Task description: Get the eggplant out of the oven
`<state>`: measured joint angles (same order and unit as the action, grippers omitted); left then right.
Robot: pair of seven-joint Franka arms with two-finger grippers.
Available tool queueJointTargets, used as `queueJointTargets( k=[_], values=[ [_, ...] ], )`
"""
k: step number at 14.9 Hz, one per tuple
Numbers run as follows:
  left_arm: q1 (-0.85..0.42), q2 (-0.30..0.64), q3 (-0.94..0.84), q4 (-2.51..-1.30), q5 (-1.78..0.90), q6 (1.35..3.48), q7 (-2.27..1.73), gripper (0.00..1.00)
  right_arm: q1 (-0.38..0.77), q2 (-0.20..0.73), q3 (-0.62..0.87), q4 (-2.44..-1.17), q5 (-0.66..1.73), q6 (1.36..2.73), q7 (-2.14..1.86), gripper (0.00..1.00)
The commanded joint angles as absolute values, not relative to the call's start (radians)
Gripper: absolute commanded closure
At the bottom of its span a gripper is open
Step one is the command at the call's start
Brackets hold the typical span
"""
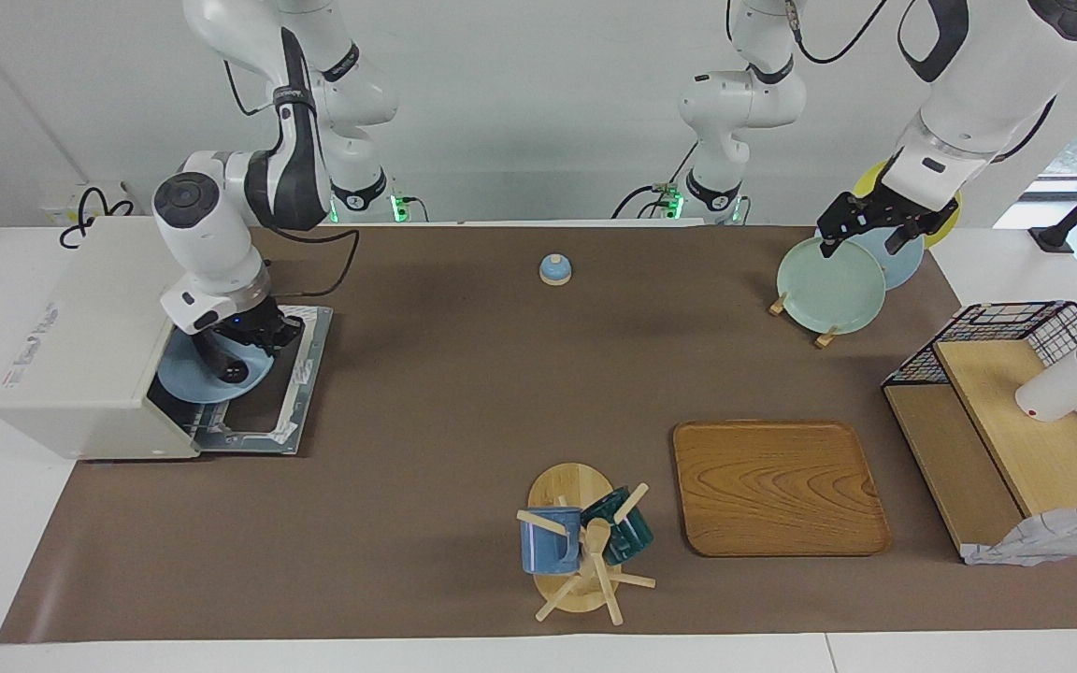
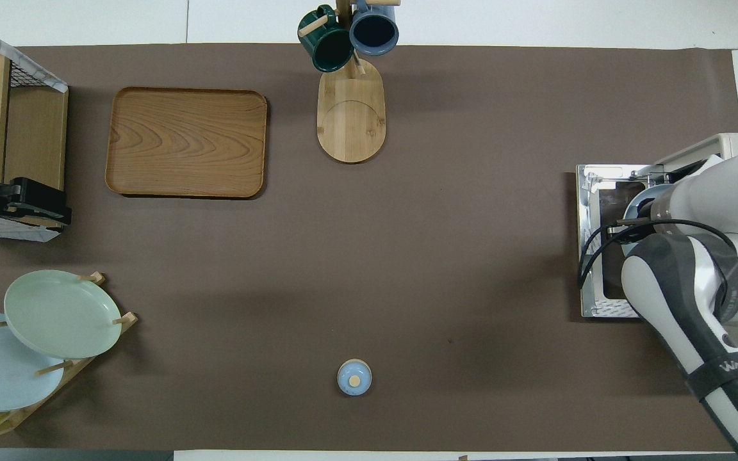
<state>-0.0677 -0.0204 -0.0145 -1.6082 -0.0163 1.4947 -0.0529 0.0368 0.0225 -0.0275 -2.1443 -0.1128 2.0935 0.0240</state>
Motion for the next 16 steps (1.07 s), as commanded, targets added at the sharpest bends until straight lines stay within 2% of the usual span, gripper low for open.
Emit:
queueJointTargets(
  k=[1, 6, 9, 10, 13, 16],
  values=[
    [-0.051, -0.028, -0.026, -1.611, -0.025, 1.491, -0.051, 0.00, 0.185, 0.058, -0.018, -2.009, -0.129, 1.972, 0.105, 1.00],
    [-0.051, -0.028, -0.025, -1.611, -0.023, 1.491, -0.051, 0.00, 0.490, 0.208, -0.017, -1.806, -0.132, 1.896, 0.483, 1.00],
    [-0.051, -0.028, -0.026, -1.611, -0.025, 1.491, -0.051, 0.00, 0.667, 0.456, -0.017, -1.512, -0.130, 1.807, 0.751, 1.00],
    [-0.051, -0.028, -0.025, -1.611, -0.023, 1.491, -0.051, 0.00, 0.698, 0.504, -0.017, -1.471, -0.130, 1.828, 0.809, 1.00],
    [-0.051, -0.028, -0.025, -1.611, -0.025, 1.490, -0.051, 0.00, 0.726, 0.540, 0.008, -1.474, -0.106, 1.992, 0.827, 1.00],
    [-0.051, -0.029, -0.025, -1.611, -0.023, 1.488, -0.051, 0.00, 0.726, 0.543, 0.008, -1.549, -0.101, 2.135, 0.827, 1.00]
  ],
)
